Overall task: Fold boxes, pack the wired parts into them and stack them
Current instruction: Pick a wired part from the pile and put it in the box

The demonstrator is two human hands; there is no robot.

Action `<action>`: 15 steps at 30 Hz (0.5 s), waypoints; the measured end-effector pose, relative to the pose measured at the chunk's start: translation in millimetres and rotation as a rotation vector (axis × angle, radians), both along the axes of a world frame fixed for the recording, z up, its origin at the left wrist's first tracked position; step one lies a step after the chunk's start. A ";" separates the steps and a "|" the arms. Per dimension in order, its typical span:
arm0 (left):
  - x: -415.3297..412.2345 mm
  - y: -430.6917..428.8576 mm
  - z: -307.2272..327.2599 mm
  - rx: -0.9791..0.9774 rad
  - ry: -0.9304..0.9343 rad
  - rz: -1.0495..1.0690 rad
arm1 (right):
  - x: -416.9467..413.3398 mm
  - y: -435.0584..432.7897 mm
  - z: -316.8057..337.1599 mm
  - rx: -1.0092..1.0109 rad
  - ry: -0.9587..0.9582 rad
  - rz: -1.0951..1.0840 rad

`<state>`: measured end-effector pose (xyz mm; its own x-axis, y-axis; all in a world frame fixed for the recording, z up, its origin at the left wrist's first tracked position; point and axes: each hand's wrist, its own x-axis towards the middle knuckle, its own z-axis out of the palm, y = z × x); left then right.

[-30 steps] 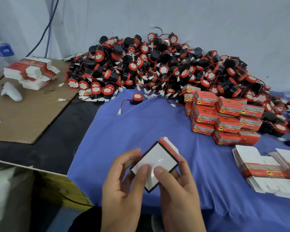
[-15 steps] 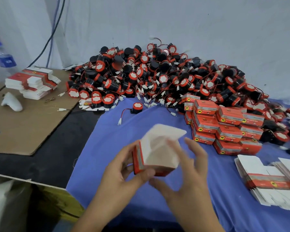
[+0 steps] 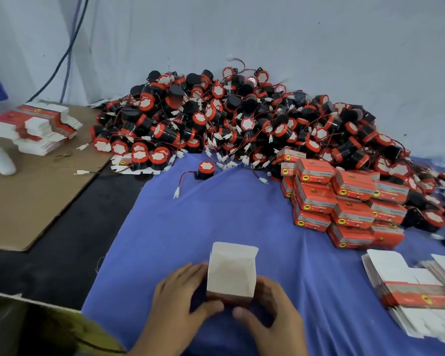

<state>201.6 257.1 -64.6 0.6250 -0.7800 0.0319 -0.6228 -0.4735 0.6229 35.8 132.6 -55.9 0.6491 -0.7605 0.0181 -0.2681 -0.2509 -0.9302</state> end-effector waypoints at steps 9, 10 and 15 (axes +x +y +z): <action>70.2 -36.6 46.3 -0.622 0.554 0.352 | 67.1 -99.6 52.3 0.752 -0.226 -0.063; 82.0 -54.1 51.3 -0.607 0.530 0.347 | 88.9 -104.5 53.1 0.711 -0.218 -0.037; 160.0 -148.8 73.1 -0.447 0.176 0.353 | 225.6 -146.2 46.6 0.356 -0.079 0.115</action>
